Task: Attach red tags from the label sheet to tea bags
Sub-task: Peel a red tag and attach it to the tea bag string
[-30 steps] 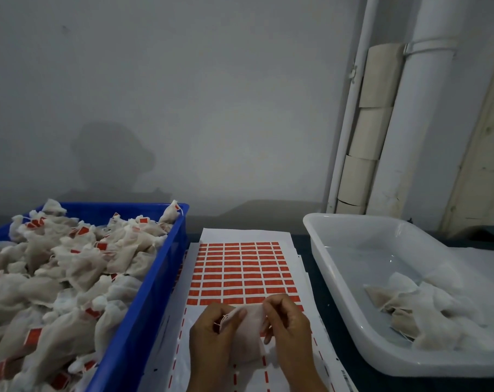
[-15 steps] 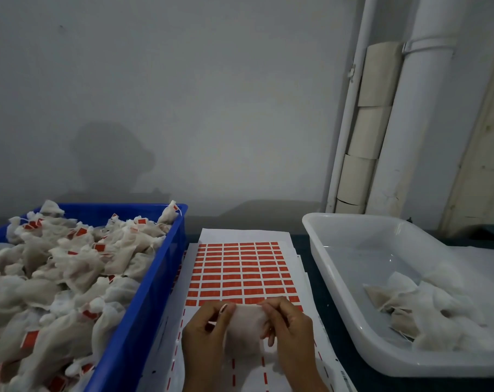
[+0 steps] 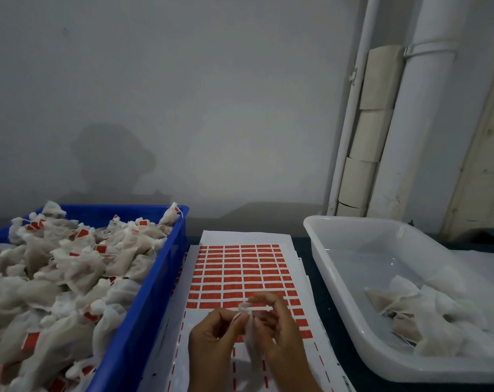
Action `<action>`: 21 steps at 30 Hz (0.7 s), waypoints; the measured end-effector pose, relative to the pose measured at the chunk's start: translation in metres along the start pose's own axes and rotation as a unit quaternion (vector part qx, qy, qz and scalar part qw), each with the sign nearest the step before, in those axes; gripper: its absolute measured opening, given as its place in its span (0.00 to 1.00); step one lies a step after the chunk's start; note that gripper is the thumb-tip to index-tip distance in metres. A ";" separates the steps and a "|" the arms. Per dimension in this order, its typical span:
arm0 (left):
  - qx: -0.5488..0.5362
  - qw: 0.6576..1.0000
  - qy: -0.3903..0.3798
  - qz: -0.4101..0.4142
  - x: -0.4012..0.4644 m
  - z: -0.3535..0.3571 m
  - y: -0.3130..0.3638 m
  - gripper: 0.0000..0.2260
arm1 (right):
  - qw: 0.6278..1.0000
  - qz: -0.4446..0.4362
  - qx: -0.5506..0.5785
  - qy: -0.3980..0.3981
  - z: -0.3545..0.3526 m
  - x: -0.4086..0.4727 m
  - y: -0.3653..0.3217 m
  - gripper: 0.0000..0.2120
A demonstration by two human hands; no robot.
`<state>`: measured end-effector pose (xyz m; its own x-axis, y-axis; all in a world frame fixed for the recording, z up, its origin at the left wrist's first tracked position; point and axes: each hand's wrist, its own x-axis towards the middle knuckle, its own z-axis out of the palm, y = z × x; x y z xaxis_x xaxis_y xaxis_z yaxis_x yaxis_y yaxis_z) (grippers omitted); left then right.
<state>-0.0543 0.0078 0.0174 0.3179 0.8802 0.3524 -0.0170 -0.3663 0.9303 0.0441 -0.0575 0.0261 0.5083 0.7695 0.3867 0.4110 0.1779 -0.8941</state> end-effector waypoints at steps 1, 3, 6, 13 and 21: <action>0.002 1.000 -0.002 0.002 -0.001 0.001 0.000 0.03 | 1.000 -0.013 -0.001 -0.018 0.002 -0.002 -0.001 0.15; 0.012 1.000 0.001 0.004 -0.001 0.001 -0.001 0.05 | 0.999 -0.027 -0.007 -0.046 0.004 -0.005 -0.002 0.14; 0.024 1.000 0.009 -0.016 0.001 0.003 -0.002 0.06 | 0.995 -0.034 -0.059 -0.077 0.008 -0.008 -0.003 0.14; 0.059 0.998 0.000 0.001 0.000 0.005 -0.004 0.07 | 0.986 -0.058 -0.154 -0.029 0.010 -0.002 0.004 0.16; 0.060 0.998 0.011 0.006 0.002 0.005 -0.002 0.05 | 0.982 -0.040 -0.183 0.021 0.000 0.005 0.010 0.08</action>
<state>-0.0488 0.0088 0.0156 0.2972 0.8815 0.3668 0.0942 -0.4094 0.9075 0.0506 -0.0521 0.0193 0.4908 0.7346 0.4685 0.6918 -0.0016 -0.7221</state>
